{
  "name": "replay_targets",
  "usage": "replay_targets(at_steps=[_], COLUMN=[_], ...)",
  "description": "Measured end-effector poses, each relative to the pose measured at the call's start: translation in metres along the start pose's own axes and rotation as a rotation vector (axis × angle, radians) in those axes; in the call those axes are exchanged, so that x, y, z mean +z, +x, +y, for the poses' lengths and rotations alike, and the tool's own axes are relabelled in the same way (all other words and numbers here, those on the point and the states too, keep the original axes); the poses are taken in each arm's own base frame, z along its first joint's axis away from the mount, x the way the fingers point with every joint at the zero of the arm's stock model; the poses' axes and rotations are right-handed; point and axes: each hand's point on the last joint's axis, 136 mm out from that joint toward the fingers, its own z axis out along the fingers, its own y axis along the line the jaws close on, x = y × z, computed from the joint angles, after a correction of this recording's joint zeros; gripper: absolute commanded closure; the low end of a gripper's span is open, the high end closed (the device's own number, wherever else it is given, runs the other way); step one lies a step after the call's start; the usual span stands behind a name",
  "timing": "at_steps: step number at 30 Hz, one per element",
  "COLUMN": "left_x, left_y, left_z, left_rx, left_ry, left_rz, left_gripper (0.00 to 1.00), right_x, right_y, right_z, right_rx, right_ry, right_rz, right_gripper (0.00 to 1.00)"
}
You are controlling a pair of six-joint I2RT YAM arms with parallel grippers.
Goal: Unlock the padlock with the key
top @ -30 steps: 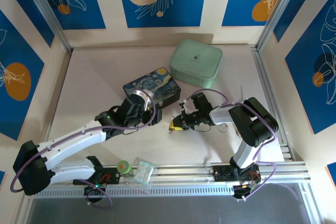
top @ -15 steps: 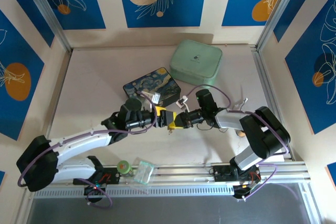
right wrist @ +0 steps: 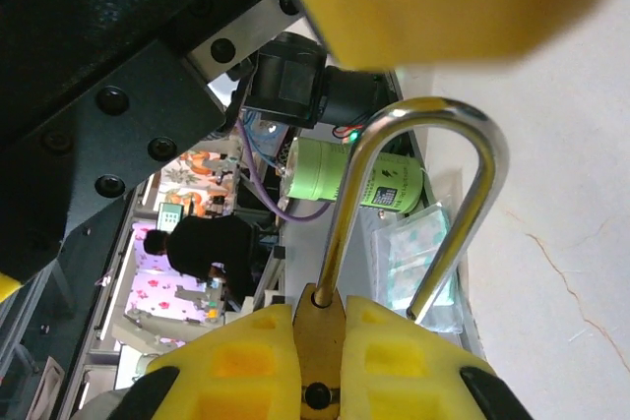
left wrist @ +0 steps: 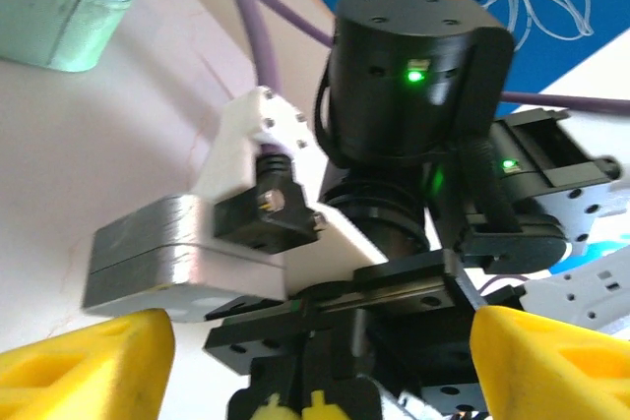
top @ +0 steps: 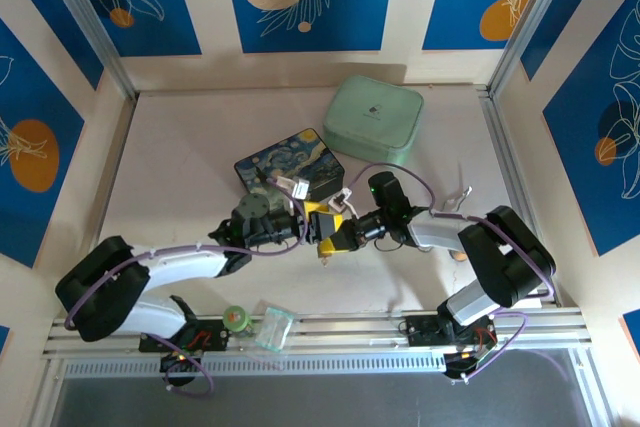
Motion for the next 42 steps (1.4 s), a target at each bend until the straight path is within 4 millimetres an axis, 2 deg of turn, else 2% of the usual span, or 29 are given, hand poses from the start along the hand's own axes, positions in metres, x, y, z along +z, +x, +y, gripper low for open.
replay_targets(at_steps=[4,7,17,24,31,42], left_x=[0.008,0.006,-0.013,-0.008,-0.002,-0.003], left_y=[0.008,0.011,0.018,0.028,0.052,0.088], left_z=[-0.003,-0.001,0.003,0.016,0.048,0.09], left_rx=[-0.002,-0.01,0.031,0.016,-0.031,-0.097], left_ry=[0.057,0.08,0.016,-0.026,-0.125,-0.268], left_rz=[0.063,0.103,0.233,0.309,0.402,0.532], left_gripper=[0.41,0.49,0.55,0.6,0.65,0.6], right_x=[0.0,-0.001,-0.006,-0.007,-0.004,-0.008], right_y=[0.0,0.0,0.0,0.001,0.005,0.007], right_z=[0.002,0.003,0.005,-0.004,-0.04,-0.1], right_rx=[0.0,0.0,0.013,0.041,0.142,0.211], right_ry=[-0.005,-0.006,-0.006,0.033,0.104,0.3], right_rz=[0.002,-0.001,-0.009,-0.025,-0.031,-0.083], right_gripper=[1.0,1.0,1.0,1.0,1.0,1.0])
